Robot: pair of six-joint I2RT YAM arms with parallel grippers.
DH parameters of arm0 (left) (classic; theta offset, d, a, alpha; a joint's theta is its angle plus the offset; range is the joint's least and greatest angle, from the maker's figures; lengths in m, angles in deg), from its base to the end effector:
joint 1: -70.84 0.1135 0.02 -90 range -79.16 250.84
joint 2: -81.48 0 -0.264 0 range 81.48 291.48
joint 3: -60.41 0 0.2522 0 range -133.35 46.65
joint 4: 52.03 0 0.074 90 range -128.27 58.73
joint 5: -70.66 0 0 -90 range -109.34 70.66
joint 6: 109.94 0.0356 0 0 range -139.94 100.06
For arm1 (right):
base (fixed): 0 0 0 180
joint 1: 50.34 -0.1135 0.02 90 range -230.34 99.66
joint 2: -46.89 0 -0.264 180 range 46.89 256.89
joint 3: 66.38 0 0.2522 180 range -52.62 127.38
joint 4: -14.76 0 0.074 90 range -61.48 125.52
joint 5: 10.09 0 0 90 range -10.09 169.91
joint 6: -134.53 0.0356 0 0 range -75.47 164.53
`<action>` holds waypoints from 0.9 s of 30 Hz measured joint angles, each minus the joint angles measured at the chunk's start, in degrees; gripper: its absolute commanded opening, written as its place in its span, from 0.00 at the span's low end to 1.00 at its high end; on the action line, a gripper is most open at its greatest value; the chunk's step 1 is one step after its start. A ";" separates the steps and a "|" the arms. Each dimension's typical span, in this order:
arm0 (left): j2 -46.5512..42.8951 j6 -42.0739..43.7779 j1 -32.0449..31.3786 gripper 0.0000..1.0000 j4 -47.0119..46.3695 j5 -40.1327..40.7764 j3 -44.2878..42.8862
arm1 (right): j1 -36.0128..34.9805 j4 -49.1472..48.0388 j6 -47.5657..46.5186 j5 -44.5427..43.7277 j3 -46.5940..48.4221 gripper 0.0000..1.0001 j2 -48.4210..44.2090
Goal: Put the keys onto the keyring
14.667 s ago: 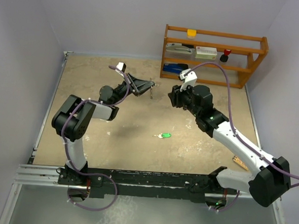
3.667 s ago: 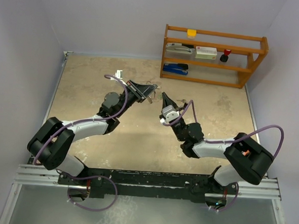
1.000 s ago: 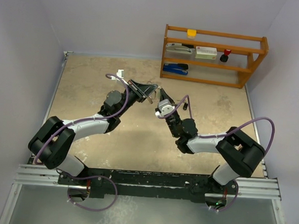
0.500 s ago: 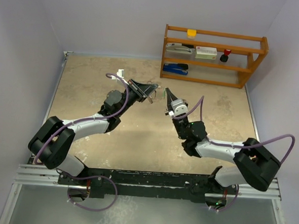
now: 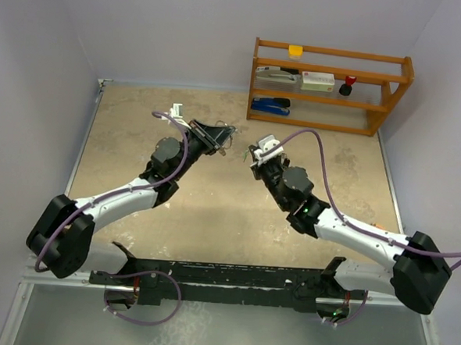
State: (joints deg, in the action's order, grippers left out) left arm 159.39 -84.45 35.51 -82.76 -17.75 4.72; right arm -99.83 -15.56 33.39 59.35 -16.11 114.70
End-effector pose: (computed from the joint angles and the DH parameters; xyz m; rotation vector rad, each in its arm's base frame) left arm 0.2507 -0.1765 0.2925 -0.4232 1.5246 -1.3909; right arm 0.1819 0.1937 0.3057 -0.4122 1.3058 0.3205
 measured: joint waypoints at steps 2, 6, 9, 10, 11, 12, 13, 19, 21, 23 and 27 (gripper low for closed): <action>-1.49 1.16 0.39 0.00 1.40 0.57 0.00 | 0.02 6.99 2.27 0.04 2.71 0.00 0.11; -3.30 2.40 1.86 0.00 3.02 1.44 0.02 | 0.07 18.91 6.73 0.37 7.10 0.00 0.94; -3.50 2.71 2.75 0.00 3.52 1.68 0.15 | 0.09 26.97 10.01 1.11 10.34 0.00 3.32; -3.52 2.73 3.02 0.00 3.54 1.70 0.31 | 0.17 29.29 11.06 1.77 11.30 0.00 4.46; -3.54 2.75 3.21 0.00 3.58 1.70 0.50 | 0.35 31.34 12.07 2.32 12.02 0.00 5.64; -3.54 2.75 3.45 0.00 3.76 1.68 0.61 | 0.46 33.09 13.05 3.15 12.44 0.00 6.80; -3.54 2.75 3.56 0.00 4.02 1.68 0.61 | 0.57 34.36 13.79 3.85 12.61 0.00 7.69; -3.98 2.80 4.61 0.00 4.76 1.66 1.33 | 1.33 39.91 17.99 8.55 12.66 0.00 13.66; -4.13 2.80 5.03 0.00 5.05 1.66 1.75 | 1.53 40.15 18.78 9.70 12.66 0.00 14.34; -4.13 2.80 5.44 0.00 5.20 1.66 2.05 | 1.57 40.11 19.58 10.40 12.66 0.00 14.80; -4.13 2.80 5.95 0.00 5.27 1.64 2.43 | 1.57 39.10 20.63 11.34 12.41 0.00 16.17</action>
State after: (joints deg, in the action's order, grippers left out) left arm 155.26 -81.66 41.46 -77.49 -16.11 7.14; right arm -98.26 23.54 54.03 70.69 -3.69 130.88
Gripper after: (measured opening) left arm 0.031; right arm 0.004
